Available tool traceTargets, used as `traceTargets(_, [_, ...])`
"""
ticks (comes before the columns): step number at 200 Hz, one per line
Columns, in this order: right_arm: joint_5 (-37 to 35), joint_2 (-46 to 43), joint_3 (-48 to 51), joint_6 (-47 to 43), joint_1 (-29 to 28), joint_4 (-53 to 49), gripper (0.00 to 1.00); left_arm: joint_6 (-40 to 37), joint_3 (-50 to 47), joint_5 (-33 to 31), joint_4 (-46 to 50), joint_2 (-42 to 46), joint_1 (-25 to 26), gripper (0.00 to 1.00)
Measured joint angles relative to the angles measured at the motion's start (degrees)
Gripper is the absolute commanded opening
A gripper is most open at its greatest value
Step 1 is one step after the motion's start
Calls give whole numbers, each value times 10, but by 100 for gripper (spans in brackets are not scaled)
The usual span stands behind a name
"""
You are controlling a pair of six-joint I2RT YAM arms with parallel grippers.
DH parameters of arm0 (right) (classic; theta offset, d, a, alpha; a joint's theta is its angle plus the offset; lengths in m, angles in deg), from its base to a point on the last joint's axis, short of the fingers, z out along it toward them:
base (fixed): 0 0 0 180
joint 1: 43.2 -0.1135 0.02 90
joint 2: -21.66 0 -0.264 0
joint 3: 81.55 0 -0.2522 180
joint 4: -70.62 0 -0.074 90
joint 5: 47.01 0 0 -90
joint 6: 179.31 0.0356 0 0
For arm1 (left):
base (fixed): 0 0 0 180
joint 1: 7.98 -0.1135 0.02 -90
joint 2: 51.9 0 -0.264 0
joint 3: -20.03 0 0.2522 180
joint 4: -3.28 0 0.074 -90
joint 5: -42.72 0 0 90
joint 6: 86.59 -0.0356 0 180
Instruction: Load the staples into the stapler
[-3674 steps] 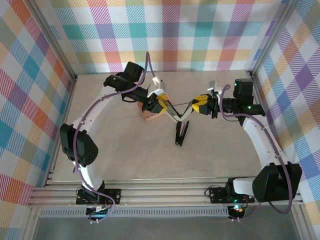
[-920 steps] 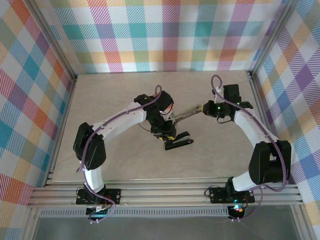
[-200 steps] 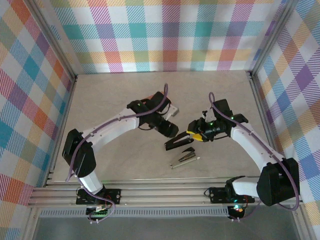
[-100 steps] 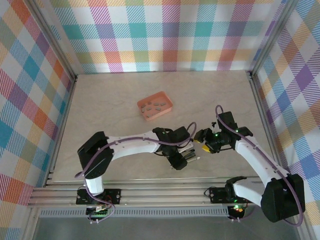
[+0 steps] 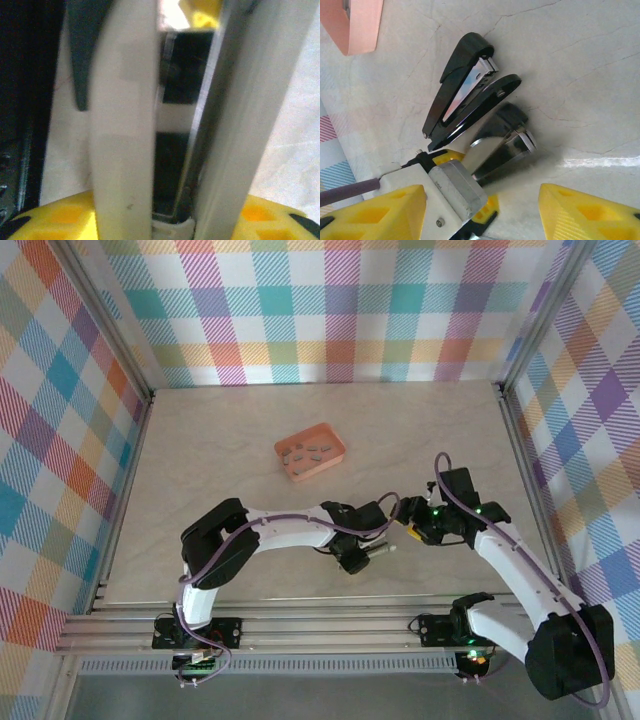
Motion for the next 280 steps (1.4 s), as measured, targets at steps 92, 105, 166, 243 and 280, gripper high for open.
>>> traceTargets(92, [1, -71, 45, -18, -3, 115, 73, -56, -110, -1, -65, 142, -19, 31])
traceTargets(105, [8, -70, 52, -15, -9, 144, 73, -58, -124, -1, -87, 181, -32, 31])
traceTargets(166, [38, -31, 67, 43, -56, 311, 73, -42, -158, -8, -172, 259, -86, 31])
traceTargets(243, [35, 40, 59, 74, -100, 378, 59, -23, -176, 3, -216, 262, -103, 31])
traceTargets(280, [35, 73, 35, 74, -109, 409, 46, -23, -183, 15, -222, 269, -108, 31])
